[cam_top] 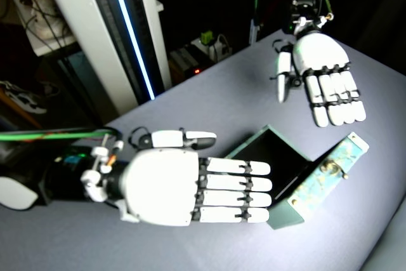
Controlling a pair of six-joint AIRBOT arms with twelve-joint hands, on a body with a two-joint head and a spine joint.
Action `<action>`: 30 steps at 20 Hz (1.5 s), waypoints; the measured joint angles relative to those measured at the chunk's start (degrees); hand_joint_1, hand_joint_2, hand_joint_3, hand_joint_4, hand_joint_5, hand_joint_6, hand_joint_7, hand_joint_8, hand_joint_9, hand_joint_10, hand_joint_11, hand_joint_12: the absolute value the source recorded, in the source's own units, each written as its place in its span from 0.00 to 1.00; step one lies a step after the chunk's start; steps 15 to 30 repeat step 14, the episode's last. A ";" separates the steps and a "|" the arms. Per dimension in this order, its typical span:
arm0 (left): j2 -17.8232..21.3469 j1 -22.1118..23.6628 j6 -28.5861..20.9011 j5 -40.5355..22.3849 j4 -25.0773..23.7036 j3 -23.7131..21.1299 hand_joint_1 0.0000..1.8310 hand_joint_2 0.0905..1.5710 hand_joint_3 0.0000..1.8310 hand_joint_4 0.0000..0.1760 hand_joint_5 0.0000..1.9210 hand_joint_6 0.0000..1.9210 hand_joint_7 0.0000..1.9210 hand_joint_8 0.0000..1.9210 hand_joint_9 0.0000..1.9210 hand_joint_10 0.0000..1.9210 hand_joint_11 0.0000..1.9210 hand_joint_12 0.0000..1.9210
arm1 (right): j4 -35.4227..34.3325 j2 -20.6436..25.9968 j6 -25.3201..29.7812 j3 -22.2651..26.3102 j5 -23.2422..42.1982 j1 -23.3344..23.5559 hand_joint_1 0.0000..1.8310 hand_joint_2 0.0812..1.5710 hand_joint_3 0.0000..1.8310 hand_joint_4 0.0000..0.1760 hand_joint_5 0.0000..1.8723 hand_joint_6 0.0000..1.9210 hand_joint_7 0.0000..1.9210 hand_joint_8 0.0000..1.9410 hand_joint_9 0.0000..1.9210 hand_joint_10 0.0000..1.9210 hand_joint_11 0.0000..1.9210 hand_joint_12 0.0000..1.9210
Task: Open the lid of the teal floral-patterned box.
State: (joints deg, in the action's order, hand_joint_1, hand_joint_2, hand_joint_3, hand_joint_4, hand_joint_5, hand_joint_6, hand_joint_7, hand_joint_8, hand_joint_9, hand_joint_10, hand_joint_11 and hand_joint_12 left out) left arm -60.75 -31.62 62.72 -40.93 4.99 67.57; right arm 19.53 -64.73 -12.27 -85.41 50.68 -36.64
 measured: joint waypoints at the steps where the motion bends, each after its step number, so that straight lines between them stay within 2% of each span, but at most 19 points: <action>1: 0.00 0.02 0.02 0.02 -0.07 0.13 0.00 1.00 0.04 0.00 0.03 0.00 0.01 0.00 0.01 0.00 0.00 0.00 | -0.20 0.00 0.02 0.00 0.02 0.02 0.00 0.87 0.00 0.00 0.06 0.00 0.05 0.00 0.03 0.00 0.02 0.02; 3: 0.15 -0.20 0.02 -0.44 0.13 0.00 0.00 1.00 0.02 0.00 0.01 0.00 0.00 0.00 0.00 0.00 0.00 0.00 | -0.24 0.17 0.00 0.26 -0.07 0.02 0.00 0.86 0.00 0.00 0.05 0.00 0.03 0.00 0.01 0.00 0.00 0.01; 4: 0.94 -1.16 0.00 -2.03 1.05 -1.25 0.00 0.99 0.01 0.00 0.01 0.00 0.00 0.00 0.00 0.00 0.00 0.00 | -0.61 0.39 -0.02 1.22 -0.02 0.02 0.00 0.86 0.00 0.00 0.08 0.00 0.06 0.00 0.04 0.01 0.04 0.03; 6: 3.37 -3.85 -0.09 -5.07 1.27 -4.15 0.00 0.99 0.01 0.00 0.03 0.01 0.02 0.01 0.02 0.01 0.02 0.01 | -0.46 1.64 0.02 3.87 1.79 -0.26 0.00 0.87 0.00 0.00 0.08 0.00 0.07 0.00 0.05 0.00 0.03 0.02; 10: 8.52 -11.02 -5.35 -16.98 2.56 -8.24 0.00 0.96 0.00 0.00 0.03 0.00 0.02 0.00 0.01 0.00 0.03 0.01 | -2.45 6.29 -0.02 8.85 9.27 -6.10 0.00 0.85 0.00 0.00 0.10 0.00 0.09 0.00 0.06 0.00 0.04 0.04; 11: 9.66 -12.94 -6.78 -20.87 3.98 -9.40 0.00 1.00 0.07 0.00 0.04 0.00 0.02 0.00 0.03 0.00 0.00 0.23 | -4.00 7.82 -0.04 10.10 10.84 -7.93 0.00 0.85 0.00 0.00 0.11 0.00 0.09 0.00 0.07 0.00 0.00 0.21; 12: 10.36 -14.45 -7.32 -24.15 4.35 -10.45 0.00 1.00 0.05 0.00 0.06 0.01 0.05 0.01 0.06 0.01 0.00 0.32 | -6.21 9.11 -0.63 11.50 12.74 -9.31 0.00 0.84 0.00 0.00 0.11 0.00 0.08 0.00 0.07 0.00 0.00 0.24; 13: 11.19 -16.06 -7.74 -27.45 4.00 -11.72 0.00 1.00 0.05 0.00 0.06 0.01 0.05 0.01 0.06 0.01 0.00 0.32 | -7.67 10.34 -1.46 12.90 15.15 -10.51 0.00 0.84 0.00 0.00 0.11 0.00 0.08 0.00 0.07 0.00 0.00 0.24; 14: 12.26 -18.56 -8.39 -31.45 3.08 -13.31 0.00 1.00 0.03 0.00 0.10 0.01 0.09 0.01 0.10 0.01 0.00 0.39 | -9.01 11.98 -3.04 14.84 18.78 -11.93 0.00 0.86 0.00 0.00 0.14 0.00 0.10 0.00 0.09 0.01 0.00 0.33; 30: 12.26 -18.56 -8.39 -31.45 3.08 -13.31 0.00 1.00 0.03 0.00 0.10 0.01 0.09 0.01 0.10 0.01 0.00 0.39 | -9.01 11.98 -3.04 14.84 18.78 -11.93 0.00 0.86 0.00 0.00 0.14 0.00 0.10 0.00 0.09 0.01 0.00 0.33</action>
